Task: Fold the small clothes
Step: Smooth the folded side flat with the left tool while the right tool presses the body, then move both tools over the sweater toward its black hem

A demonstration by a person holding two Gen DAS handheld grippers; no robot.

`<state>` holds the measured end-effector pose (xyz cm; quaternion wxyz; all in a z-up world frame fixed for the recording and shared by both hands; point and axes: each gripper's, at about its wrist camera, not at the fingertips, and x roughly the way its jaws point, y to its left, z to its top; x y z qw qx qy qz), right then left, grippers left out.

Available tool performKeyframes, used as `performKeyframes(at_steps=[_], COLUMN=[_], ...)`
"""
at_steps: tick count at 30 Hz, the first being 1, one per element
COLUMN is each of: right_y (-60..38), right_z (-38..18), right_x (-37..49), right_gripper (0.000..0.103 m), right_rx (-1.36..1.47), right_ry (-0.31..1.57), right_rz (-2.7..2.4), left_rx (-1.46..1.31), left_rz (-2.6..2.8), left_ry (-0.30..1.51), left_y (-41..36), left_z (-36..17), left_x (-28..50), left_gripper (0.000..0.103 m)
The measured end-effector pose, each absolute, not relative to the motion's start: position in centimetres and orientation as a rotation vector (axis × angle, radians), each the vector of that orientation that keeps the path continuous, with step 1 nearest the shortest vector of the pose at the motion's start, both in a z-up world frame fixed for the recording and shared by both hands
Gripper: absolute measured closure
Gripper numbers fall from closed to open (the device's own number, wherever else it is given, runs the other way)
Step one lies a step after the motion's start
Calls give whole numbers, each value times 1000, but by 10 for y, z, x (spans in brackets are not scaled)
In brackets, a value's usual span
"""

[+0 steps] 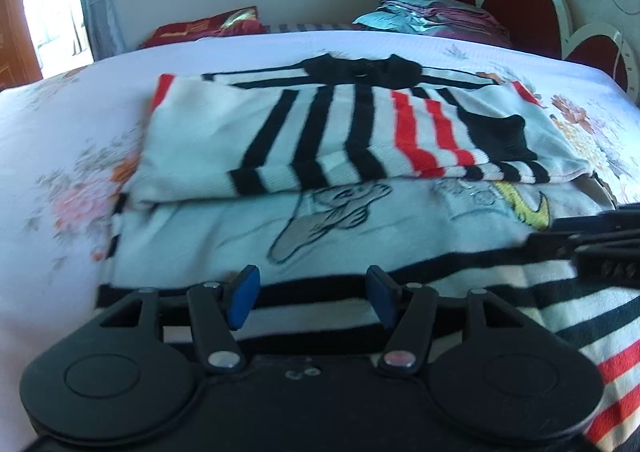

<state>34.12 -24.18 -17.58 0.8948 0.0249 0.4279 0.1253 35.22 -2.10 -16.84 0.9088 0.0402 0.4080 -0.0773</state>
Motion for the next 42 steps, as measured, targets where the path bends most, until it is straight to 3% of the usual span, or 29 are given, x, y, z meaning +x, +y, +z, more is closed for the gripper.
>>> performKeyframes(at_steps=[9,16,27,36,42], right_y=[-231,-190,-228,-198,-183], right_z=[-154,-164,-167,-148,-161], right_x=[291,258,213,191,182], right_gripper=[68,68,68,68,68], right_rx=[134,34,-31,84,-13], right_ry=[863,903,903,870,903], right_rz=[244,237,59,160,158], left_rx=[67,75,103,39,97], left_rz=[-191,-282,-268,-298,-311], left_ry=[827,851,827,831,847], left_y=[0,10,58,42,41], left_z=[-152,-162,-168,-154,-166], left_x=[319,278,241,224,211], left_gripper=[45,45,43,44,43])
